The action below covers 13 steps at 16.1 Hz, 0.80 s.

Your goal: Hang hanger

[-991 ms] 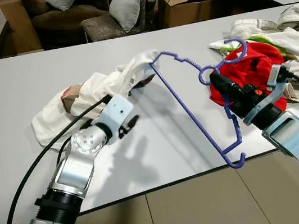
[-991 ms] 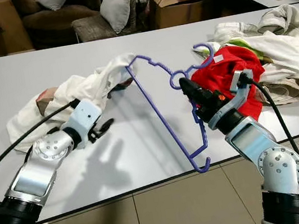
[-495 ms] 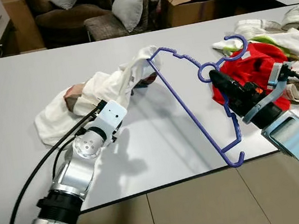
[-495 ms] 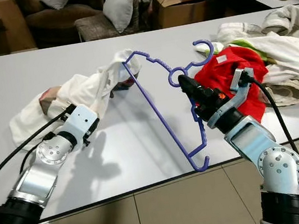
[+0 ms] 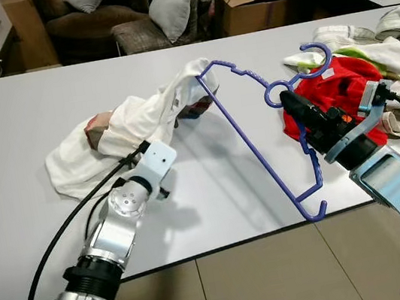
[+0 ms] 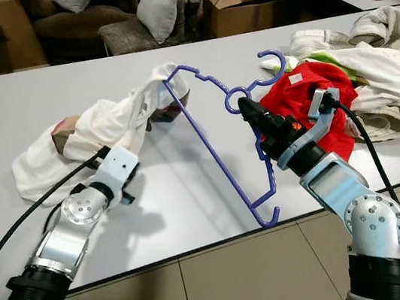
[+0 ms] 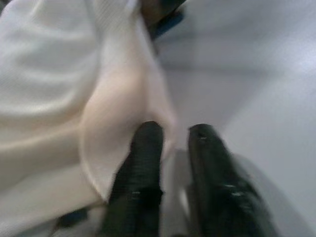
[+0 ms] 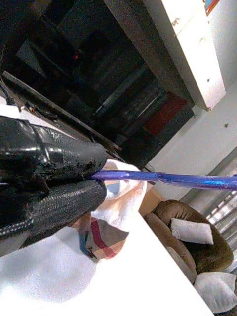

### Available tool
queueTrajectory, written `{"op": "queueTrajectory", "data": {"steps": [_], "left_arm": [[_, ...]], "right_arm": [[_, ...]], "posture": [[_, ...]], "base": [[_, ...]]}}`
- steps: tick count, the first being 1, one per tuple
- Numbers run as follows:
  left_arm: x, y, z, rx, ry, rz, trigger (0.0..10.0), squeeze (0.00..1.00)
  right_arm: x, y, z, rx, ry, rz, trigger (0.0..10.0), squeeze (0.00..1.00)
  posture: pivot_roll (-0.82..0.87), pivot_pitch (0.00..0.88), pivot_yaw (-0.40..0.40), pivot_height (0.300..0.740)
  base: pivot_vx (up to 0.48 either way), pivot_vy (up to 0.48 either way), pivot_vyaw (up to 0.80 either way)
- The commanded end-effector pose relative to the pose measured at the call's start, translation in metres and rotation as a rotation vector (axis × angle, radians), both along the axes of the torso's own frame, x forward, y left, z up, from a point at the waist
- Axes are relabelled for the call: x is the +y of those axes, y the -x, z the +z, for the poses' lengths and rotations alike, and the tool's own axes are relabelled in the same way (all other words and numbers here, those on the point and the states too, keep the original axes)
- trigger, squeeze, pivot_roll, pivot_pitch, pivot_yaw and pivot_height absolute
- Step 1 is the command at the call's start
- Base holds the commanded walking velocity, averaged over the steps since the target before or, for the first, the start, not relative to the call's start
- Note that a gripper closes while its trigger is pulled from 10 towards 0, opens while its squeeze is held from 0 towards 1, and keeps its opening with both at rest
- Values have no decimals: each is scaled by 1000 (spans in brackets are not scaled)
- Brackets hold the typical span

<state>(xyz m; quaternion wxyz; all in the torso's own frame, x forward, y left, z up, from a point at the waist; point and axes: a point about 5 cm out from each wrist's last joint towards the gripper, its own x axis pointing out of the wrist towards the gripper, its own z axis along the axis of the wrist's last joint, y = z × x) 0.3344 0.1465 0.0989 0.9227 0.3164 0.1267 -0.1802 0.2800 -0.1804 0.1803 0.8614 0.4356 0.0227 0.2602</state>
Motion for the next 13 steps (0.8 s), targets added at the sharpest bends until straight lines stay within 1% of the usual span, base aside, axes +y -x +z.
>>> {"op": "queueTrajectory", "data": {"steps": [1,2,3,4,5,6,8,10,11,13], "left_arm": [[2,-4,3,-22,-52,29,0,0],[4,-5,3,-35,-67,53,0,0],[2,-6,5,-54,-54,39,0,0],[-6,-5,9,-80,-14,-20,2118,0],[-15,-1,10,-74,74,-90,10000,255],[-16,1,11,-87,111,-103,10000,1000],[-13,2,20,-175,147,-88,10000,1000],[-11,1,29,-244,145,-75,10000,1000],[-12,-2,40,-303,167,-65,10000,1000],[-15,-5,46,-335,179,-58,10000,1000]], "right_arm": [[-2,0,9,-32,-7,-7,10000,0],[-1,0,9,-34,-6,-6,10000,0],[-2,0,10,-37,-6,-5,10000,0],[-2,0,10,-37,-5,-5,10000,0],[-2,1,10,-38,-4,-3,10000,0],[-2,0,10,-39,-3,-3,10000,0],[-1,0,11,-43,-7,-1,10000,0],[2,0,11,-44,-10,10,10000,0],[4,0,11,-43,-12,20,10000,0],[7,0,11,-42,-12,29,10000,0]], "posture": [[-158,0,-35,740],[-162,0,-34,740],[-162,0,-35,740],[-161,0,-37,740],[-161,0,-37,740],[-161,0,-37,740],[-164,0,-37,740],[-162,0,-39,740],[-159,0,-45,740],[-159,0,-45,740]], "base": [[0,0,0],[0,0,0],[0,0,0],[0,0,0],[0,0,0],[0,0,0],[0,0,0],[0,0,0],[0,0,0],[0,0,0]]}}
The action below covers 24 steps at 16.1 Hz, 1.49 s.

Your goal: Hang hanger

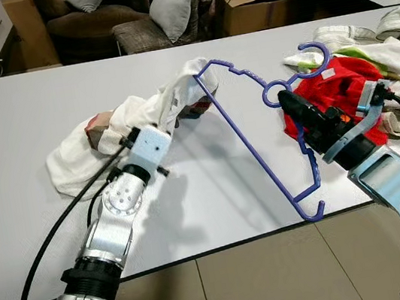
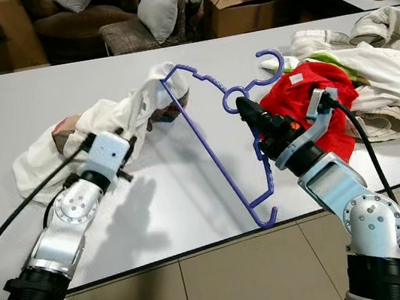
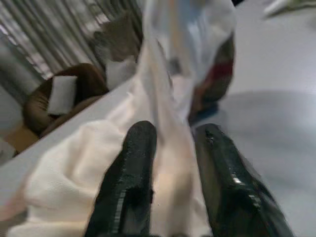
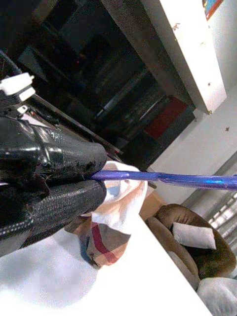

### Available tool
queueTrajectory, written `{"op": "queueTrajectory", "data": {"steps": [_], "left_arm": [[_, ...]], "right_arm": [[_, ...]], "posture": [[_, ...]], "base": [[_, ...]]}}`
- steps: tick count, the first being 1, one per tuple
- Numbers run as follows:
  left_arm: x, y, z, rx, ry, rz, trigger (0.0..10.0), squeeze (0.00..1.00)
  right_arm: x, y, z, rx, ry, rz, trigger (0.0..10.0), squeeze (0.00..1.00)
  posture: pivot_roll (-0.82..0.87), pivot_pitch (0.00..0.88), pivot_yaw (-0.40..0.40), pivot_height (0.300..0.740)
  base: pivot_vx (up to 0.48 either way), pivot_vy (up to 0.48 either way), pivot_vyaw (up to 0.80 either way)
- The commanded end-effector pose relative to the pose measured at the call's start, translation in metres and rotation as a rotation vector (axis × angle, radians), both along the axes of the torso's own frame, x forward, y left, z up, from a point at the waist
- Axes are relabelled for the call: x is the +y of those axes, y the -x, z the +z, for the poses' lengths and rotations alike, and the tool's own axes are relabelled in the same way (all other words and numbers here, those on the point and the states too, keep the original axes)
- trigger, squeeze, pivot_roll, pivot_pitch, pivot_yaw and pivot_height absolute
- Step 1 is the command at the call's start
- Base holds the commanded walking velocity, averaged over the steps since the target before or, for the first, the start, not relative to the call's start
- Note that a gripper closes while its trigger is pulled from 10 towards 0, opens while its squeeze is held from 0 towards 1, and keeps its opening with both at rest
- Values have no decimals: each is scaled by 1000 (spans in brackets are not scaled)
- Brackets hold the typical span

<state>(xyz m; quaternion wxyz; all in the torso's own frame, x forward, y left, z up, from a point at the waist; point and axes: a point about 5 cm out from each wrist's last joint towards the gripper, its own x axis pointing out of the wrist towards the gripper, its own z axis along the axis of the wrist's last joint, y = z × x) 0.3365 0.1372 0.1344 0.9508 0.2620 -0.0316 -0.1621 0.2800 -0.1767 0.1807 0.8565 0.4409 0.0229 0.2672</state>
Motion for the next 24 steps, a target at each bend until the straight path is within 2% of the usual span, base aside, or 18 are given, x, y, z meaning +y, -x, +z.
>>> {"op": "queueTrajectory", "data": {"steps": [1,2,4,7,8,9,10,11,12,14,15,16,17,18,24], "left_arm": [[-7,-3,11,-44,10,-13,10000,1000],[-11,-5,9,-30,13,-20,10000,1000],[-22,-12,2,35,79,-18,10000,1000],[-29,-16,-1,67,145,-11,10000,1000],[-31,-18,-2,69,137,-9,10000,878],[-30,-20,-4,70,102,4,10000,584],[-21,-25,-9,73,53,90,10000,384],[-12,-28,-13,88,40,169,10000,184],[-7,-30,-16,109,45,215,10000,35],[2,-31,-24,149,50,284,8706,0],[2,-31,-28,174,62,289,6275,0],[2,-30,-31,192,71,292,4863,0],[0,-31,-33,207,96,283,1059,0],[-1,-31,-33,209,100,276,0,0],[6,-27,-39,209,87,277,0,0]], "right_arm": [[4,0,10,-40,1,15,10000,0],[5,-1,11,-40,-2,20,10000,0],[9,-1,13,-44,-8,34,10000,0],[11,-1,14,-46,-9,42,10000,0],[12,-1,14,-47,-8,47,10000,0],[13,-1,14,-48,-9,51,10000,0],[15,-1,16,-53,-12,55,10000,0],[15,-1,17,-57,-13,57,10000,0],[15,-1,18,-60,-14,57,10000,0],[14,0,20,-71,-16,55,10000,0],[13,0,22,-77,-17,53,10000,0],[12,0,23,-80,-17,51,10000,0],[11,0,23,-82,-18,48,10000,0],[11,0,24,-83,-19,46,10000,0],[2,-1,26,-91,-14,23,10000,0]], "posture": [[-159,0,-45,740],[-160,0,-49,740],[-160,0,-49,740],[-170,0,-50,740],[-170,0,-50,740],[-171,0,-50,740],[-173,0,-49,740],[-173,0,-48,740],[-173,0,-48,740],[-174,0,-46,740],[-175,0,-46,740],[-176,0,-46,740],[-175,0,-47,740],[-175,0,-47,740],[-173,0,-51,740]], "base": [[0,0,0],[0,0,0],[0,0,0],[0,0,0],[0,0,0],[0,0,0],[0,0,0],[0,0,0],[0,0,0],[0,0,0],[0,0,0],[0,0,0],[0,0,0],[0,0,0],[0,0,0]]}}
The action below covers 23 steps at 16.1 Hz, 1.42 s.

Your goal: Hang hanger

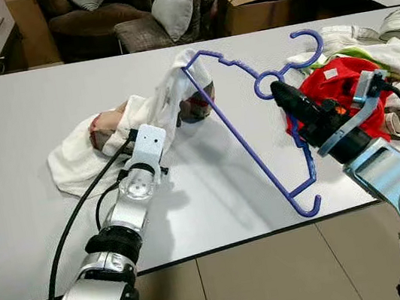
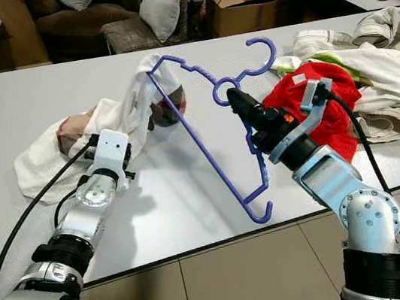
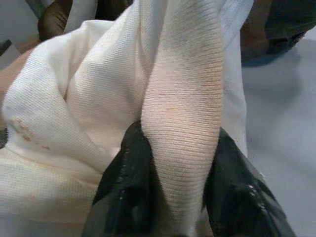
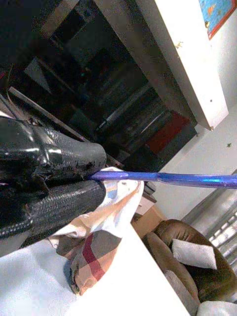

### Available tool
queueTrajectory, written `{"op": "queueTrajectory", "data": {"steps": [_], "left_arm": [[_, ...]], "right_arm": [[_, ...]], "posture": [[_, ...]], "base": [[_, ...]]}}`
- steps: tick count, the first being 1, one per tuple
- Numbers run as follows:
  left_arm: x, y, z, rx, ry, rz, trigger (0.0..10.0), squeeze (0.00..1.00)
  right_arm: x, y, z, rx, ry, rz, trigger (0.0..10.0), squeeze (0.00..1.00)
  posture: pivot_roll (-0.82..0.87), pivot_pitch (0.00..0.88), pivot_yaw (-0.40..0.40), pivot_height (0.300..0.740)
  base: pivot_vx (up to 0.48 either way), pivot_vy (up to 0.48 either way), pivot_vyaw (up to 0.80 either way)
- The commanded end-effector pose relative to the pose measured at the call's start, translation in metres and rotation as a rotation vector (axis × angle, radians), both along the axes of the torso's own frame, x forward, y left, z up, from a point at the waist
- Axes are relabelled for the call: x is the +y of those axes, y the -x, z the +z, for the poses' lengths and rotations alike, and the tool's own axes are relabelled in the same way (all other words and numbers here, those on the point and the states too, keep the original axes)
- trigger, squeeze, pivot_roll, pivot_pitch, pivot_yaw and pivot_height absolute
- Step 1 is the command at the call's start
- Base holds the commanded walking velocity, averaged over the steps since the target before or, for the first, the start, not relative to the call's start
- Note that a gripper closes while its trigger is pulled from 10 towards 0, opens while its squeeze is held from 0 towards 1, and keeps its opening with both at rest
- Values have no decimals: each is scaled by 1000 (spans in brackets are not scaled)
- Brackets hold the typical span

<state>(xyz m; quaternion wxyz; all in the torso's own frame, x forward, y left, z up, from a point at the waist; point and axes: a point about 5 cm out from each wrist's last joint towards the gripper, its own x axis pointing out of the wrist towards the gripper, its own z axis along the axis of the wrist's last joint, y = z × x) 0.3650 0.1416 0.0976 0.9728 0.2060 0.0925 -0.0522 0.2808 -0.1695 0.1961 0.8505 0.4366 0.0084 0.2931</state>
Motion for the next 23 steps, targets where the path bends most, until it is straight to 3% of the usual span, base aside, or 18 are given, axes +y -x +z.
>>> {"op": "queueTrajectory", "data": {"steps": [1,8,10,12,14,17,18,20,21,23], "left_arm": [[2,1,-2,6,-1,-8,0,0],[9,3,21,-68,-3,-145,0,0],[17,6,27,-40,57,-209,0,0],[19,12,42,15,171,-339,0,0],[20,17,77,8,278,-492,0,0],[26,14,112,-97,272,-507,0,0],[26,13,131,-195,204,-505,0,0],[24,15,142,-243,118,-528,0,0],[23,16,143,-245,118,-534,0,0],[21,18,152,-284,68,-534,0,0]], "right_arm": [[-6,-1,10,-39,-7,-15,10000,0],[-13,-3,1,-9,1,-35,10000,0],[-13,-2,-4,6,2,-39,10000,0],[-16,-1,-10,29,3,-51,10000,0],[-17,-4,-18,58,-16,-54,10000,0],[-13,-5,-29,100,-20,-28,10000,0],[-6,-3,-37,129,-1,8,10000,0],[-1,-1,-46,156,31,23,10000,0],[0,0,-48,159,37,26,10000,0],[3,11,-59,146,152,72,10000,0]], "posture": [[-171,0,-52,740],[-157,0,-63,740],[-153,0,-62,740],[-143,0,-65,740],[-129,0,-64,740],[-104,0,-62,740],[-87,0,-60,740],[-76,0,-56,740],[-75,0,-55,740],[-63,0,-41,740]], "base": [[0,0,0],[0,0,0],[0,0,0],[0,0,0],[0,0,0],[0,0,0],[0,0,0],[0,0,0],[0,0,0],[0,0,0]]}}
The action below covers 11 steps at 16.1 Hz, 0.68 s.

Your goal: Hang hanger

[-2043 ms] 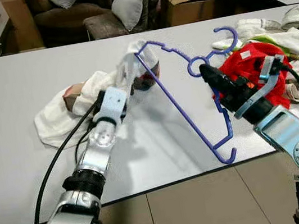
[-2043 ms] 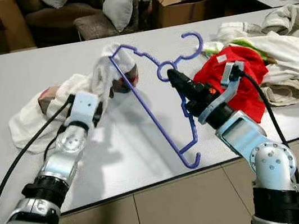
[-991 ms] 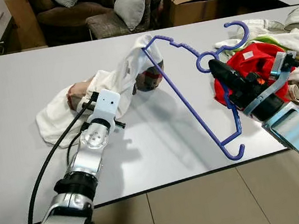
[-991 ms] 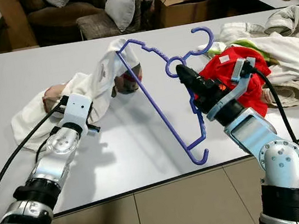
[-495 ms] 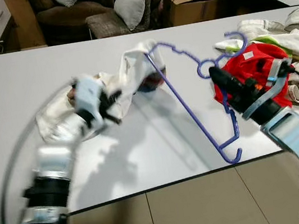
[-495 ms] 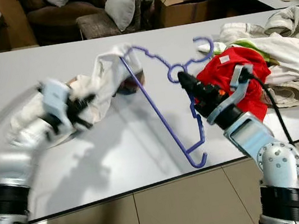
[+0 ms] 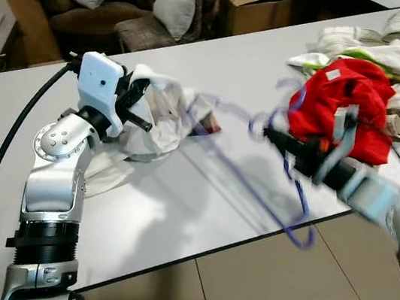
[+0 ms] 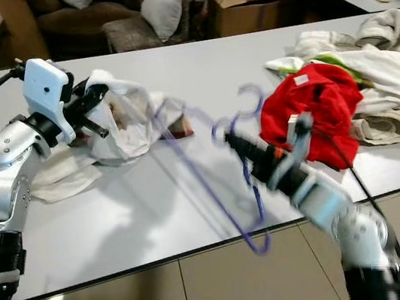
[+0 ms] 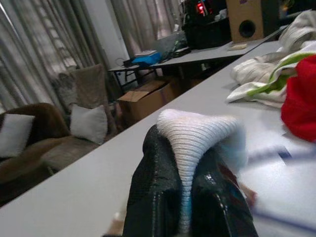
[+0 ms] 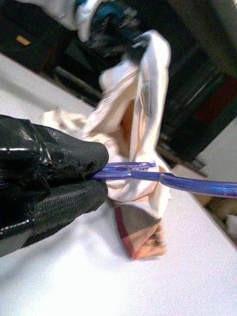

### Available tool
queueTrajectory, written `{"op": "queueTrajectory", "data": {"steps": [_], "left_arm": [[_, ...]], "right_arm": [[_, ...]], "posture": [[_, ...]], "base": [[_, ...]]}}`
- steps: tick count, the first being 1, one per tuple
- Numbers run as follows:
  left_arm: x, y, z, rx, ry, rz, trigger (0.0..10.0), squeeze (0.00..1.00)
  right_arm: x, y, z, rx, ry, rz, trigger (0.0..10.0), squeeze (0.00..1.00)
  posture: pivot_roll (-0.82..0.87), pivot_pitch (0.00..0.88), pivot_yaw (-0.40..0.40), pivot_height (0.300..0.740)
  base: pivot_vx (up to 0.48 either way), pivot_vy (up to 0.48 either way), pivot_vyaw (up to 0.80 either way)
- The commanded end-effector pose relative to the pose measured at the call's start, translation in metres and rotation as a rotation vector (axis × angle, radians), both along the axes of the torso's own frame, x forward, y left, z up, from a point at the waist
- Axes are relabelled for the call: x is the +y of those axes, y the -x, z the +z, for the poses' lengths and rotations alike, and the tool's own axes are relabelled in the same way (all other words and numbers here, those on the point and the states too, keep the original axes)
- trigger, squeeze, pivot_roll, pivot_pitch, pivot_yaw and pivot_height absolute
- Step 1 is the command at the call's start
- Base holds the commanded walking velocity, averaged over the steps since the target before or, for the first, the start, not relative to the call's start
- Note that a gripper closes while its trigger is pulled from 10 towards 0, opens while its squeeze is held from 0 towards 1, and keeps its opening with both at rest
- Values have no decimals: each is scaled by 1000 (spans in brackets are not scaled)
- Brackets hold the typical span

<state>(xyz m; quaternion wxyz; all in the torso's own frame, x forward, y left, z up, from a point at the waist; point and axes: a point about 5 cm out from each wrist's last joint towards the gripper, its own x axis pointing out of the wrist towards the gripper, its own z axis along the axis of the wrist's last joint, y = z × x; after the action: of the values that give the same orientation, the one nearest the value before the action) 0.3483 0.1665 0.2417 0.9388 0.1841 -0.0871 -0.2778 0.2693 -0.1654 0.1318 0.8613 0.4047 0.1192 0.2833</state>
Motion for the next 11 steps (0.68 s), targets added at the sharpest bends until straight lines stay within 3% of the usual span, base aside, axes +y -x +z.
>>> {"op": "queueTrajectory", "data": {"steps": [1,5,7,11], "left_arm": [[-5,2,10,-45,-11,-20,0,0],[-9,1,18,-57,-6,-39,0,0],[-5,-5,16,-30,-42,11,0,0],[-5,-10,7,33,-64,36,0,0]], "right_arm": [[-2,1,4,-42,37,5,10000,0],[-4,13,-1,-83,143,57,10000,0],[-12,22,13,-216,103,67,10000,0],[-24,38,23,-300,93,102,10000,0]], "posture": [[-63,0,-36,740],[-63,0,-19,740],[-64,0,-12,740],[-78,0,20,740]], "base": [[0,0,0],[0,0,0],[0,0,0],[0,0,0]]}}
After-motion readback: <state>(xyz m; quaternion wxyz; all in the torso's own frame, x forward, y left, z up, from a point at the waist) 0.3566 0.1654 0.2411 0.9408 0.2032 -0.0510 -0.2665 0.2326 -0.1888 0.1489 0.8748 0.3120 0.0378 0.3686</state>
